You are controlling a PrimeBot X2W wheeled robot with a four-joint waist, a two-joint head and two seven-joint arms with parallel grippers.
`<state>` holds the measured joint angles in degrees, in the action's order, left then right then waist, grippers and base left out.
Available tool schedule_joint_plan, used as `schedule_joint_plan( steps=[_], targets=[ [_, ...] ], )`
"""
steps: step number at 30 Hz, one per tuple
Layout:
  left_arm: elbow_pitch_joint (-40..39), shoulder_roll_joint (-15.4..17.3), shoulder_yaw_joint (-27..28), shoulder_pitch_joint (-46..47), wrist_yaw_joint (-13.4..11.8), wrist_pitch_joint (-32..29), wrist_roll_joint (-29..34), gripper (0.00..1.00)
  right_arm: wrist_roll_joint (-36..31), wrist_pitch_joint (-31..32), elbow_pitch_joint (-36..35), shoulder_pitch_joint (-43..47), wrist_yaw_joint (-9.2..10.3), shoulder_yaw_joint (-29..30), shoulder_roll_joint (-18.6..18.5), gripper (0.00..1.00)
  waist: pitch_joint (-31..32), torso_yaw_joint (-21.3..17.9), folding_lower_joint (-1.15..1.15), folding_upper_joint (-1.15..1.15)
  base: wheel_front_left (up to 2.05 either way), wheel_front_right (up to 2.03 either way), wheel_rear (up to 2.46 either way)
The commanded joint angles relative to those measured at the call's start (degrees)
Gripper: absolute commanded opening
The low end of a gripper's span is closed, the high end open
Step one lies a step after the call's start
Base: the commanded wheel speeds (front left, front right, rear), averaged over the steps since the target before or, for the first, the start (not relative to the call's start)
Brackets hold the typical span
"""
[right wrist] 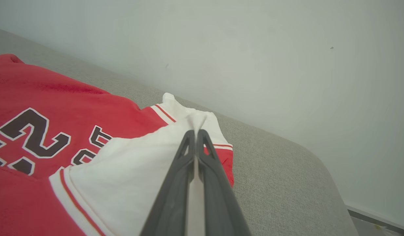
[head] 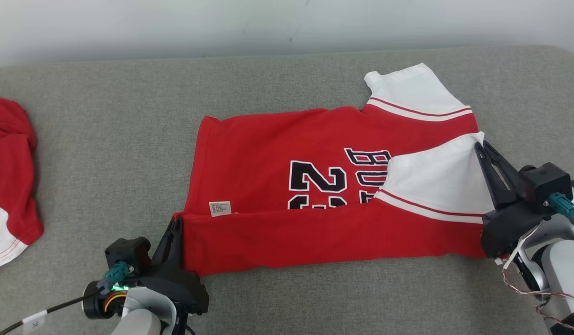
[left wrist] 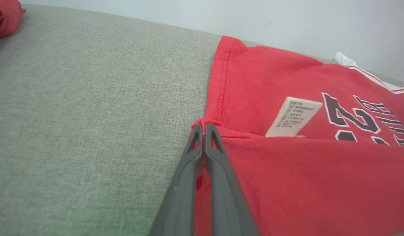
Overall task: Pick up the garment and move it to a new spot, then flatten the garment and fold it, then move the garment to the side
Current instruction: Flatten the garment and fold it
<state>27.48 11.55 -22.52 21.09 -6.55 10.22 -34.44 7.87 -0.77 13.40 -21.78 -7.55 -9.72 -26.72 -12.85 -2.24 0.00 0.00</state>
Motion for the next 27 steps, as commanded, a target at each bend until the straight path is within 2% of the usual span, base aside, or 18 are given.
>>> schedule_joint_plan(
  steps=[1, 2, 3, 8, 11, 16, 21, 27],
  targets=[
    [0.19, 0.11, -0.17, 0.46, -0.1, 0.54, 0.68, 0.05, -0.61, -0.55, 0.6, -0.53, 0.13, 0.48, 0.72, 0.29, -0.03, 0.21, 0.0, 0.0, 0.0, 0.0, 0.0],
    [0.2, 0.1, -0.24, 0.56, -0.11, 0.96, 0.82, 0.55, -1.03, -0.61, 1.27, -0.73, 0.13, 1.36, 1.19, 1.0, 0.0, 0.28, 0.0, 0.0, 0.0, 0.0, 0.0],
    [0.24, 0.06, -0.2, 0.59, -0.25, 1.05, 0.81, 1.0, -1.68, -0.61, 1.96, -0.94, 0.13, 3.43, 1.85, 1.0, 0.05, 0.33, 0.0, 0.0, 0.0, 0.0, 0.0],
    [-0.05, 1.03, -1.06, 0.16, -0.29, 1.98, 2.23, 1.0, -2.58, -1.28, 1.11, -0.74, 0.13, 8.89, 6.5, 1.0, 1.15, 0.59, 0.0, 0.0, 0.0, 0.0, 0.0],
    [-1.06, 1.82, -1.93, -1.48, -0.01, 2.29, 2.85, 1.0, -1.46, 1.0, -0.58, 1.41, 0.13, 11.39, 9.25, 1.0, 2.35, 0.68, 0.0, 0.0, 0.0, 0.0, 0.0],
    [-2.43, 3.21, -3.25, -3.81, 0.24, 0.76, 3.53, 1.0, -0.36, 5.77, -4.0, 4.56, 0.13, 13.67, 11.34, 1.0, 4.13, 0.41, 0.0, 0.0, 0.0, 0.0, 0.0],
    [-2.46, 4.03, -4.81, -6.45, -1.09, -4.56, 3.12, 1.0, 0.63, 11.75, -9.33, 9.76, 0.13, 15.41, 13.59, 1.0, 5.47, -0.44, 0.0, 0.0, 0.0, 0.0, 0.0],
    [-1.58, 3.79, -4.98, -6.49, -3.13, -8.19, 2.54, 1.0, 1.23, 14.34, -12.6, 12.46, 0.13, 15.22, 15.82, 1.0, 5.32, -1.17, 0.0, 0.0, 0.0, 0.0, 0.0]
  ],
)
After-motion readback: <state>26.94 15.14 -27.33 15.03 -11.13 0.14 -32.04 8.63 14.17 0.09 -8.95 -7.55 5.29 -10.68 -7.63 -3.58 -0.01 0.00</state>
